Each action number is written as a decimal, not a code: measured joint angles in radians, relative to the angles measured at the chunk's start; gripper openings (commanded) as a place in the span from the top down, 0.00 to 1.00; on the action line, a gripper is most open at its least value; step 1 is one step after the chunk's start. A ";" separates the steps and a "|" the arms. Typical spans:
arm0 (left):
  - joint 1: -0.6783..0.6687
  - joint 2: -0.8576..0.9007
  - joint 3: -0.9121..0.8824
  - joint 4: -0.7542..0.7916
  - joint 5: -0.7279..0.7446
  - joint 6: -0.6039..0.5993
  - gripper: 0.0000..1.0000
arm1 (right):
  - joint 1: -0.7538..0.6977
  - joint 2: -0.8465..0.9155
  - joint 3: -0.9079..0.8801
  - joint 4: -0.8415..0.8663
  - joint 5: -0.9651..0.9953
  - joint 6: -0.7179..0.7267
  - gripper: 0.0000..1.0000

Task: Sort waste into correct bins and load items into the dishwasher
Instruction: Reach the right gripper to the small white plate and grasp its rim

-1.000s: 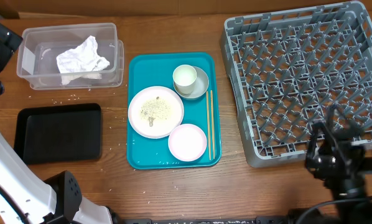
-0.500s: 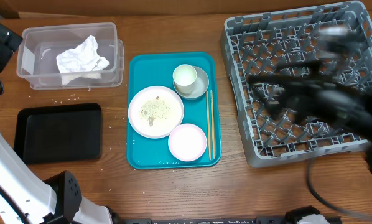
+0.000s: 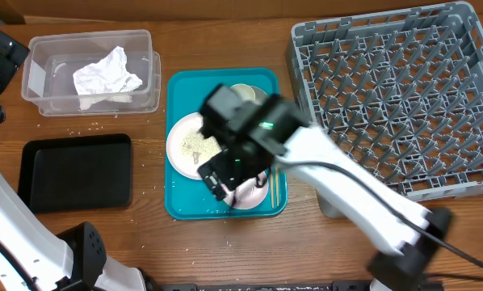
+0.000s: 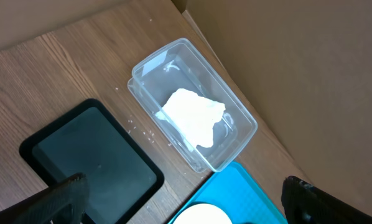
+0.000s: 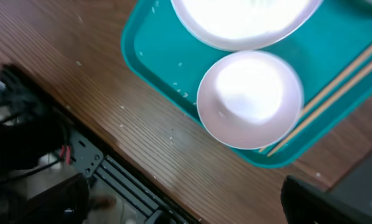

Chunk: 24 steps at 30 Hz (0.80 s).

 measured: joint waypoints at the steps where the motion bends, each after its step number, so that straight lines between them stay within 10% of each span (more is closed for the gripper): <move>1: 0.000 0.000 0.000 0.000 0.000 0.000 0.00 | 0.002 0.042 0.000 -0.002 -0.024 -0.001 0.00; 7: 0.000 0.000 0.000 0.000 0.000 0.000 0.00 | 0.003 0.187 -0.003 0.045 -0.093 0.024 0.52; 24: 0.000 0.000 0.000 0.000 0.000 0.000 0.00 | 0.051 0.310 -0.074 0.198 0.067 0.200 0.36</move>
